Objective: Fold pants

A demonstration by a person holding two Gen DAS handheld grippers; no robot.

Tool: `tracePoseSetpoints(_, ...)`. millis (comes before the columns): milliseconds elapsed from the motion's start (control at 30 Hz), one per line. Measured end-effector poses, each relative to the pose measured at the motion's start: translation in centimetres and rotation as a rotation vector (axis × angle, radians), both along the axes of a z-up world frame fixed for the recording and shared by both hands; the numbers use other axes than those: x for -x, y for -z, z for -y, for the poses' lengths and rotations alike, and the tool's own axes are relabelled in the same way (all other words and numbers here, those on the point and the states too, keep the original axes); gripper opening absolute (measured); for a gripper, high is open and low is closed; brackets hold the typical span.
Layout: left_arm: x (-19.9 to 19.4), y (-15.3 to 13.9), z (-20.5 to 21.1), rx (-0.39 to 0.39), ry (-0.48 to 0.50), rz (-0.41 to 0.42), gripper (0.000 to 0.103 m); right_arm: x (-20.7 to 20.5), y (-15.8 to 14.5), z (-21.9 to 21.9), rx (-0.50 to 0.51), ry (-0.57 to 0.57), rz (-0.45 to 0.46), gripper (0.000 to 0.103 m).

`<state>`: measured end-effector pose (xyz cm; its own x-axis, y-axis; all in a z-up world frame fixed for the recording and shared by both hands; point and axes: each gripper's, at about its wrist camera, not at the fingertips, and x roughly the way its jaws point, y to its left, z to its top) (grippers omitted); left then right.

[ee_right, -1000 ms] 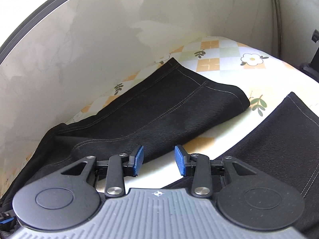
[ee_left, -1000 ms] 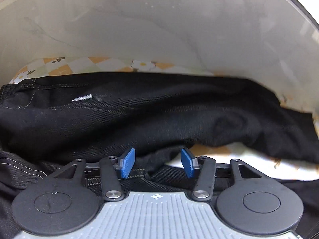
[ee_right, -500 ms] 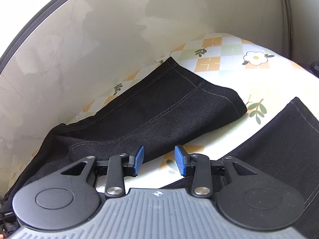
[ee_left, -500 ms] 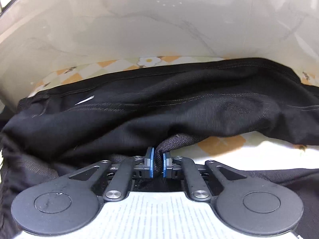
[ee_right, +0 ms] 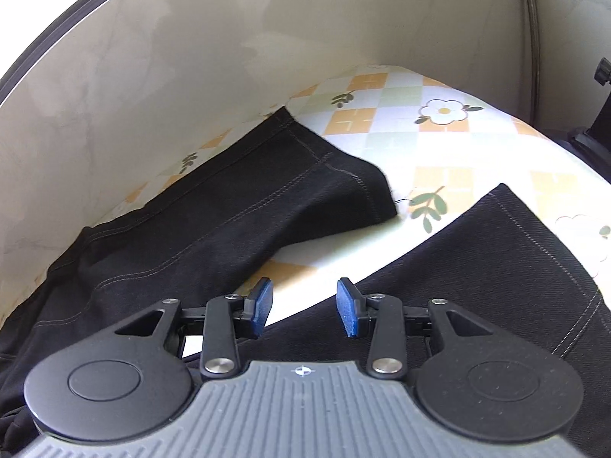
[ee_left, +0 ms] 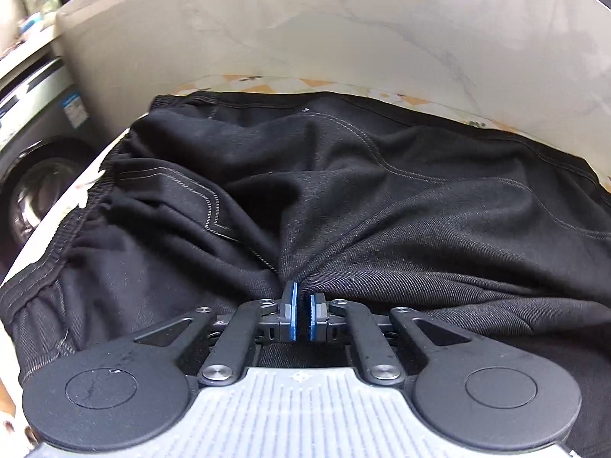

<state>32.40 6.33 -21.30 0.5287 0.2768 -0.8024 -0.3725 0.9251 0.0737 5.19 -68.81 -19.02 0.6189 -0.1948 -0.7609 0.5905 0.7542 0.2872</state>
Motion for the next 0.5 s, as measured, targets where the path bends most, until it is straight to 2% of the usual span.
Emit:
tracePoseSetpoints(267, 0.3, -0.3, 0.9, 0.034, -0.205, -0.003, 0.008, -1.1, 0.7, 5.3, 0.069, 0.088, 0.024, 0.052)
tracePoseSetpoints(433, -0.1, -0.2, 1.1, 0.086, -0.391, -0.036, 0.008, -2.4, 1.8, 7.5, 0.016, 0.063, 0.018, 0.052)
tracePoseSetpoints(500, -0.4, 0.0, 1.2, 0.095, -0.445, -0.048, 0.008, -3.0, 2.1, 7.6, 0.009, 0.032, 0.014, 0.047)
